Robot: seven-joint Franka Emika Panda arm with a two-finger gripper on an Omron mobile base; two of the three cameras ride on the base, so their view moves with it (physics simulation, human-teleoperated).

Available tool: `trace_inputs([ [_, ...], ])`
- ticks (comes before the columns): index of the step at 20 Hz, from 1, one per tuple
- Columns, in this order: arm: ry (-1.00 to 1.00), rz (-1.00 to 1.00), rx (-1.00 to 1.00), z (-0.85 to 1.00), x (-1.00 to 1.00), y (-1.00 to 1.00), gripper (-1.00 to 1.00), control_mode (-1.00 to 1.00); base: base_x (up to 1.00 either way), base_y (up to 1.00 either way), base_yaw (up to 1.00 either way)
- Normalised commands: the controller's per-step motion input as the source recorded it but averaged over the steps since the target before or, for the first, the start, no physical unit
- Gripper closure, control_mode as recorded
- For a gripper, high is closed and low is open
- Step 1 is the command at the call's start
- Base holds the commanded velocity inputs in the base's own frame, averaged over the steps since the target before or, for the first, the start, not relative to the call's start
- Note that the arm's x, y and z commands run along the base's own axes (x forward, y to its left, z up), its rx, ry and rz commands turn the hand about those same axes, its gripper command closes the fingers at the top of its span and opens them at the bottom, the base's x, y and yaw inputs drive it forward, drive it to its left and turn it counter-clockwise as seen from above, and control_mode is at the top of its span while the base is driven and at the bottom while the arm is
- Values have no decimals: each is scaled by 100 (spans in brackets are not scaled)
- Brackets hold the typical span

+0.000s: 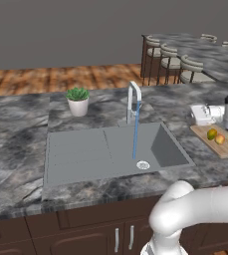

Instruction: Pick the mango, orange, mango from the sink and place them on the cutting board to airdry. Then turn off the sink faucet.

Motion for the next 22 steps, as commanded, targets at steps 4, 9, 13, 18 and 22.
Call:
trace_inputs([
  [4,10,8,4,0,57,6,-100,-100,0,0,0],
  [9,8,14,2,-3,50,11,-100,-100,0,0,0],
  [13,4,2,0,-28,41,27,-100,-100,0,0,0],
  [18,5,-1,0,-37,43,17,-100,-100,0,0,0],
  [22,3,-2,0,-15,49,18,-100,-100,0,0,0],
])
